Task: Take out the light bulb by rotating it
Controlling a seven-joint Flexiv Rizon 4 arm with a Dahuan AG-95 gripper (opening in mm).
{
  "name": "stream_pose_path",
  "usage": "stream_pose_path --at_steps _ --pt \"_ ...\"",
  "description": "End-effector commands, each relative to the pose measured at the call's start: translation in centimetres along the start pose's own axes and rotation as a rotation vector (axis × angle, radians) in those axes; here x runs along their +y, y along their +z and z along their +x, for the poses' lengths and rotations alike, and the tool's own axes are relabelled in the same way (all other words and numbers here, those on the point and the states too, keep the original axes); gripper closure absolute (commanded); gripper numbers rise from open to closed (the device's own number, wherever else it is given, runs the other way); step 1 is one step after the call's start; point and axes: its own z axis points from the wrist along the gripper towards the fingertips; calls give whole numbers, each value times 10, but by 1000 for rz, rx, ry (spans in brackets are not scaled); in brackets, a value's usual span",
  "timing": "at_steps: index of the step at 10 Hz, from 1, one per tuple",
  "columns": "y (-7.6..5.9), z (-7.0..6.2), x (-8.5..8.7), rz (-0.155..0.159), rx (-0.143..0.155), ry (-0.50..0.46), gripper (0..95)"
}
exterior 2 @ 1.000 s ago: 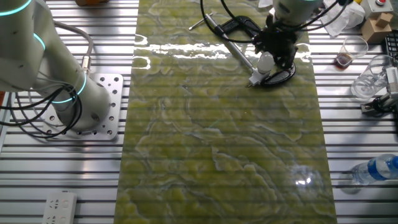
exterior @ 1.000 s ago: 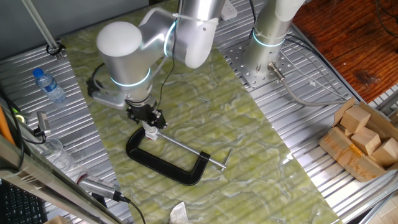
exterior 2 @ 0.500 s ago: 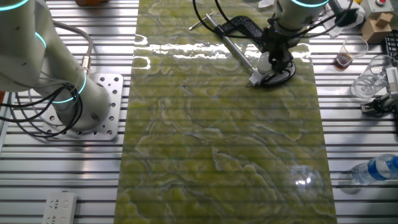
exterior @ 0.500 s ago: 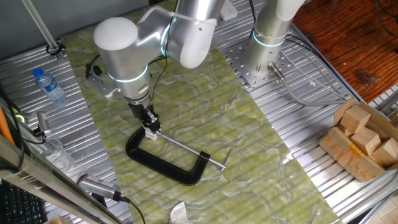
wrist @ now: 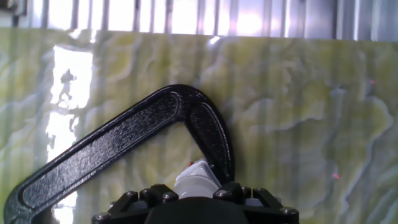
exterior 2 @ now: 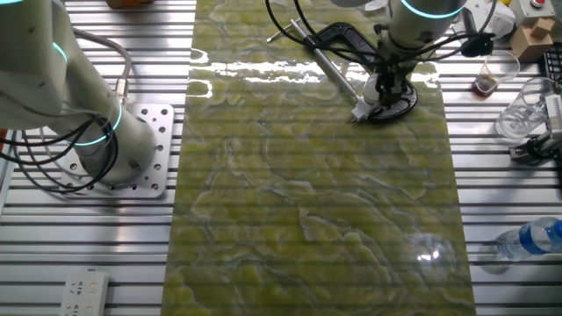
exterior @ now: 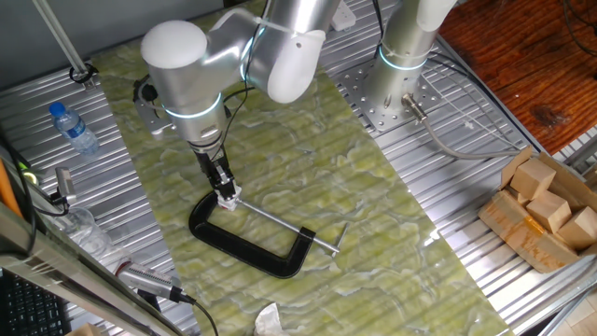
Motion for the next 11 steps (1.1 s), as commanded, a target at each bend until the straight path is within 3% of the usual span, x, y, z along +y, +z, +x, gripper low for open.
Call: stream_pose_path --at_steps 1,10,11 --pt "0 0 -2 2 -3 -6 380" --pt "1 0 -2 15 -25 7 380" --pt "1 0 -2 21 -25 8 570"
